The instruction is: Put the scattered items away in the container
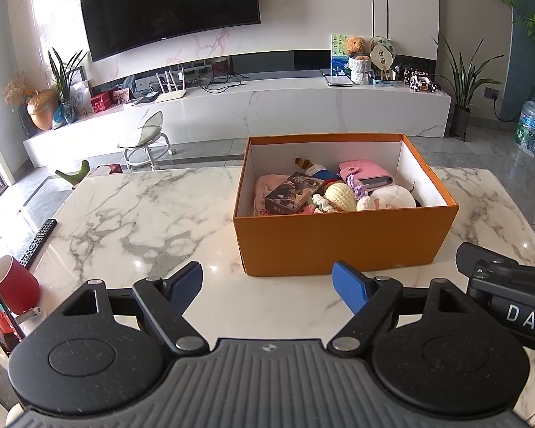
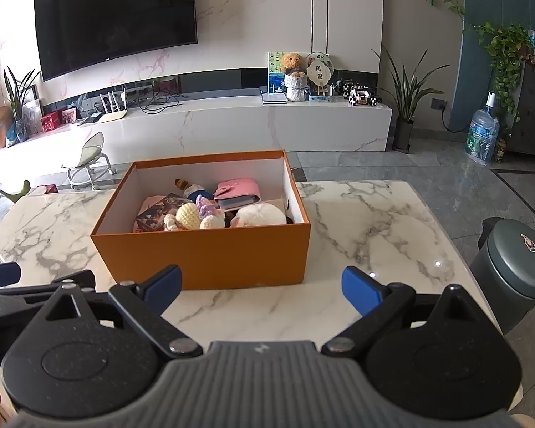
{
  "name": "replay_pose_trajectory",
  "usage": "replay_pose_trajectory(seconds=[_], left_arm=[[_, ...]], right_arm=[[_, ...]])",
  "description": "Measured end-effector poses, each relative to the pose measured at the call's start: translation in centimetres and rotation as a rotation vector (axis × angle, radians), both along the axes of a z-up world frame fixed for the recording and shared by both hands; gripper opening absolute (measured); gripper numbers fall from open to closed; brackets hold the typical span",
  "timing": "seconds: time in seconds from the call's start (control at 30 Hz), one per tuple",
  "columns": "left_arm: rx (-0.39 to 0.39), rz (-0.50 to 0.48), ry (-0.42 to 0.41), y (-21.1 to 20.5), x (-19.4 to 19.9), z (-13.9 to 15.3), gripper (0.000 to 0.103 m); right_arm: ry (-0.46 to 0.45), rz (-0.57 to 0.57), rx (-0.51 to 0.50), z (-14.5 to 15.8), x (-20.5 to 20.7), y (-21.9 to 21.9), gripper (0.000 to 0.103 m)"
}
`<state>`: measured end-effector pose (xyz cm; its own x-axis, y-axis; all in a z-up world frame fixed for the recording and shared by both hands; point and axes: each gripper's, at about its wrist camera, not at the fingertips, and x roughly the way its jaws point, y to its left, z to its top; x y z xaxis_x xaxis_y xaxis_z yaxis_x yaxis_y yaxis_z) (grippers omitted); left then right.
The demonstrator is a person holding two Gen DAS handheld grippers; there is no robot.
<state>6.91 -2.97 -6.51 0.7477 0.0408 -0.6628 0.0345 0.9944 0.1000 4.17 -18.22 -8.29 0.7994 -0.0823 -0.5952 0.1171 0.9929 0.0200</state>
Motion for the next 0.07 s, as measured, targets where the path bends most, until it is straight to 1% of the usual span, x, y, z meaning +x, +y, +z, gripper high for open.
replay_pose_trajectory(seconds=[0.07], left_arm=[[-0.001, -0.003, -0.003, 0.09, -0.11, 0.04, 0.094]], right_arm=[[-0.001, 0.002, -0.001, 0.05, -0.04, 0.05, 0.097]])
